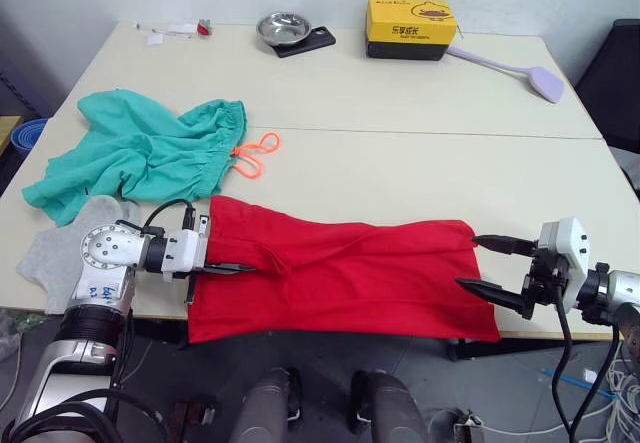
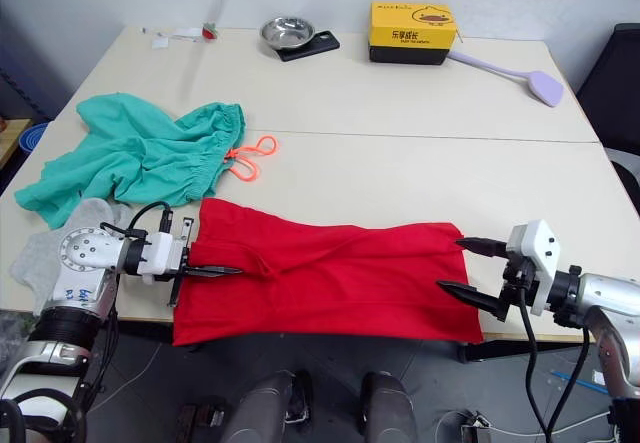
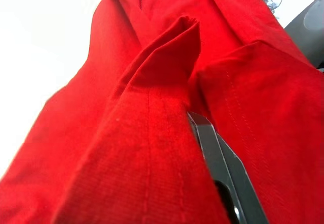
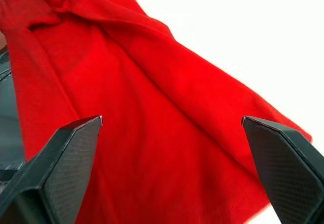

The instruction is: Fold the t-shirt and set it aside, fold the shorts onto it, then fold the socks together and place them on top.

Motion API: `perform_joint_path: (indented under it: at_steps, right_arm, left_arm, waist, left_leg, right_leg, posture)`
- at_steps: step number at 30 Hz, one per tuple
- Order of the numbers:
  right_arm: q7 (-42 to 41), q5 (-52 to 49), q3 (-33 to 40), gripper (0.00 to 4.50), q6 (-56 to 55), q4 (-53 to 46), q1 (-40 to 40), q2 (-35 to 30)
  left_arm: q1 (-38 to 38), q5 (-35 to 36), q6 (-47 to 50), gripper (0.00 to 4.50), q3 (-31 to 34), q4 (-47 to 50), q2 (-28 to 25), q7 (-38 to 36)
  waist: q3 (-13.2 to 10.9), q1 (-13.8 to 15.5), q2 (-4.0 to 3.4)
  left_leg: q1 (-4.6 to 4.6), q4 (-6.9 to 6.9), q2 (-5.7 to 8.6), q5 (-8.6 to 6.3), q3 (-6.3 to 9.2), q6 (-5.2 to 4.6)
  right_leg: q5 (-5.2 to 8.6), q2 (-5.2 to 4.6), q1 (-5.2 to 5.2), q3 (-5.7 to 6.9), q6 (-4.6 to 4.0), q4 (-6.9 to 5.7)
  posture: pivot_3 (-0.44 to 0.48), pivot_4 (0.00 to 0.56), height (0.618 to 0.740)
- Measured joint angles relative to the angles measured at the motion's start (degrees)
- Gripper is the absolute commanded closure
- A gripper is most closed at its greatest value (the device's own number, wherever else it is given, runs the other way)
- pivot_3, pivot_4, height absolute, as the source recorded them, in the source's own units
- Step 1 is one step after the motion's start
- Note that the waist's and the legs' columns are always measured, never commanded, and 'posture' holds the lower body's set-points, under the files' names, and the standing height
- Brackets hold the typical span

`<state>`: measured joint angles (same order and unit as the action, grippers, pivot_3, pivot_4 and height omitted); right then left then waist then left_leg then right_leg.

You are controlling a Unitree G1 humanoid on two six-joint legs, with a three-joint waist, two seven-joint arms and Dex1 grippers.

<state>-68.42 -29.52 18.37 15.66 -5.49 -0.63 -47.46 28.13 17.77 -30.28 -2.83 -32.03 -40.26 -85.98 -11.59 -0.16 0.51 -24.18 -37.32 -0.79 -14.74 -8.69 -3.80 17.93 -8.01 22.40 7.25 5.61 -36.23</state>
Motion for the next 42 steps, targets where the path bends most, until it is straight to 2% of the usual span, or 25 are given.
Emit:
perform_joint_path:
  at_steps: [2, 5, 11, 17, 20, 23, 28, 34, 37, 42]
  right_arm:
    - [-0.7, 0.6, 0.0, 0.0, -1.4, 1.9, 0.1, 0.0]
    - [-1.4, 1.8, -0.9, 0.0, -3.9, 4.7, 0.7, 0.0]
    - [-2.5, 3.6, -2.5, 0.0, -7.6, 9.8, 4.0, 0.0]
    - [-4.6, 3.9, -5.8, 0.0, -5.6, 14.7, 14.8, -0.4]
    - [-6.1, 5.3, -10.1, 0.0, -1.2, 17.8, 23.2, -1.7]
    - [-6.7, 8.6, -15.7, 0.0, 2.6, 22.6, 31.0, -1.9]
    - [-6.4, 14.1, -21.6, 0.0, 4.3, 31.4, 39.4, -0.3]
    - [-9.0, 18.1, -25.0, 0.0, 4.0, 38.1, 43.2, 0.6]
    - [-10.5, 18.5, -25.1, 0.58, 4.5, 39.2, 43.8, 0.8]
    - [-10.9, 19.3, -25.2, 2.31, 4.2, 39.6, 44.3, 0.9]
  left_arm:
    - [0.0, -0.3, 0.6, 4.48, 0.0, -0.5, -0.9, 0.0]
    - [0.0, -0.7, 4.8, 3.93, -0.1, -0.5, -1.0, 0.2]
    - [-1.9, 1.0, 15.2, 2.07, 0.5, 5.4, -1.9, 0.8]
    - [-4.7, 11.8, 38.4, 0.12, 5.9, 20.0, -9.9, 0.7]
    - [-7.0, 16.9, 48.1, 0.02, 9.3, 26.8, -10.9, 3.0]
    - [-9.2, 19.7, 52.4, 0.02, 11.1, 31.9, -9.6, 6.3]
    - [-12.3, 20.2, 52.9, 0.02, 12.1, 35.0, -6.6, 10.4]
    - [-13.7, 20.2, 53.0, 0.02, 12.8, 38.5, -5.3, 12.6]
    - [-14.2, 20.2, 53.0, 0.0, 12.8, 38.8, -5.2, 12.8]
    - [-14.8, 20.1, 52.9, 0.0, 12.8, 38.8, -5.2, 12.9]
  waist:
    - [0.0, 0.0, 0.0]
    - [0.0, -0.1, 0.0]
    - [0.0, -0.2, 0.0]
    - [0.0, -1.4, -0.04]
    - [-0.1, -1.7, -0.13]
    - [-0.1, -1.6, -0.13]
    - [-0.1, -1.4, -0.13]
    - [-0.1, -1.6, -0.14]
    - [-0.1, -1.5, -0.14]
    - [-0.1, -1.6, -0.14]
  left_leg:
    - [0.0, 0.02, 0.0, 0.0, 0.0, 0.0]
    - [0.0, 0.02, 0.0, 0.0, 0.0, 0.0]
    - [0.0, 0.01, 0.0, 0.0, 0.0, 0.01]
    - [0.02, 0.03, -0.02, 0.03, 0.02, 0.05]
    - [0.02, 0.06, -0.03, 0.04, 0.05, 0.07]
    - [0.01, 0.04, -0.02, 0.05, 0.04, 0.09]
    - [-0.04, 0.02, 0.01, 0.05, 0.03, 0.1]
    - [-0.04, 0.07, 0.0, 0.05, -0.01, 0.12]
    - [-0.03, 0.08, -0.01, 0.06, -0.01, 0.13]
    - [-0.03, 0.09, -0.01, 0.05, -0.01, 0.15]
  right_leg:
    - [0.0, 0.01, 0.01, 0.01, 0.0, 0.0]
    - [0.0, 0.03, 0.01, 0.01, 0.0, -0.01]
    - [0.0, 0.03, 0.03, -0.01, 0.0, -0.06]
    - [0.0, 0.03, 0.02, -0.05, 0.0, -0.1]
    - [0.02, 0.03, 0.04, -0.06, -0.02, -0.13]
    - [0.03, 0.03, 0.06, -0.06, -0.05, -0.15]
    - [0.03, 0.01, 0.07, -0.04, -0.05, -0.1]
    - [0.03, 0.04, 0.08, -0.05, -0.05, -0.08]
    - [0.03, 0.08, 0.09, -0.05, -0.05, -0.09]
    - [0.03, 0.07, 0.1, -0.06, -0.05, -0.08]
  posture:
    - [0.0, 0.15, 0.74]
    - [0.0, 0.15, 0.74]
    - [0.0, 0.15, 0.74]
    - [0.0, 0.15, 0.74]
    - [0.0, 0.15, 0.74]
    - [0.0, 0.15, 0.74]
    - [0.0, 0.15, 0.74]
    - [0.0, 0.15, 0.74]
    - [0.0, 0.15, 0.74]
    - [0.0, 0.15, 0.74]
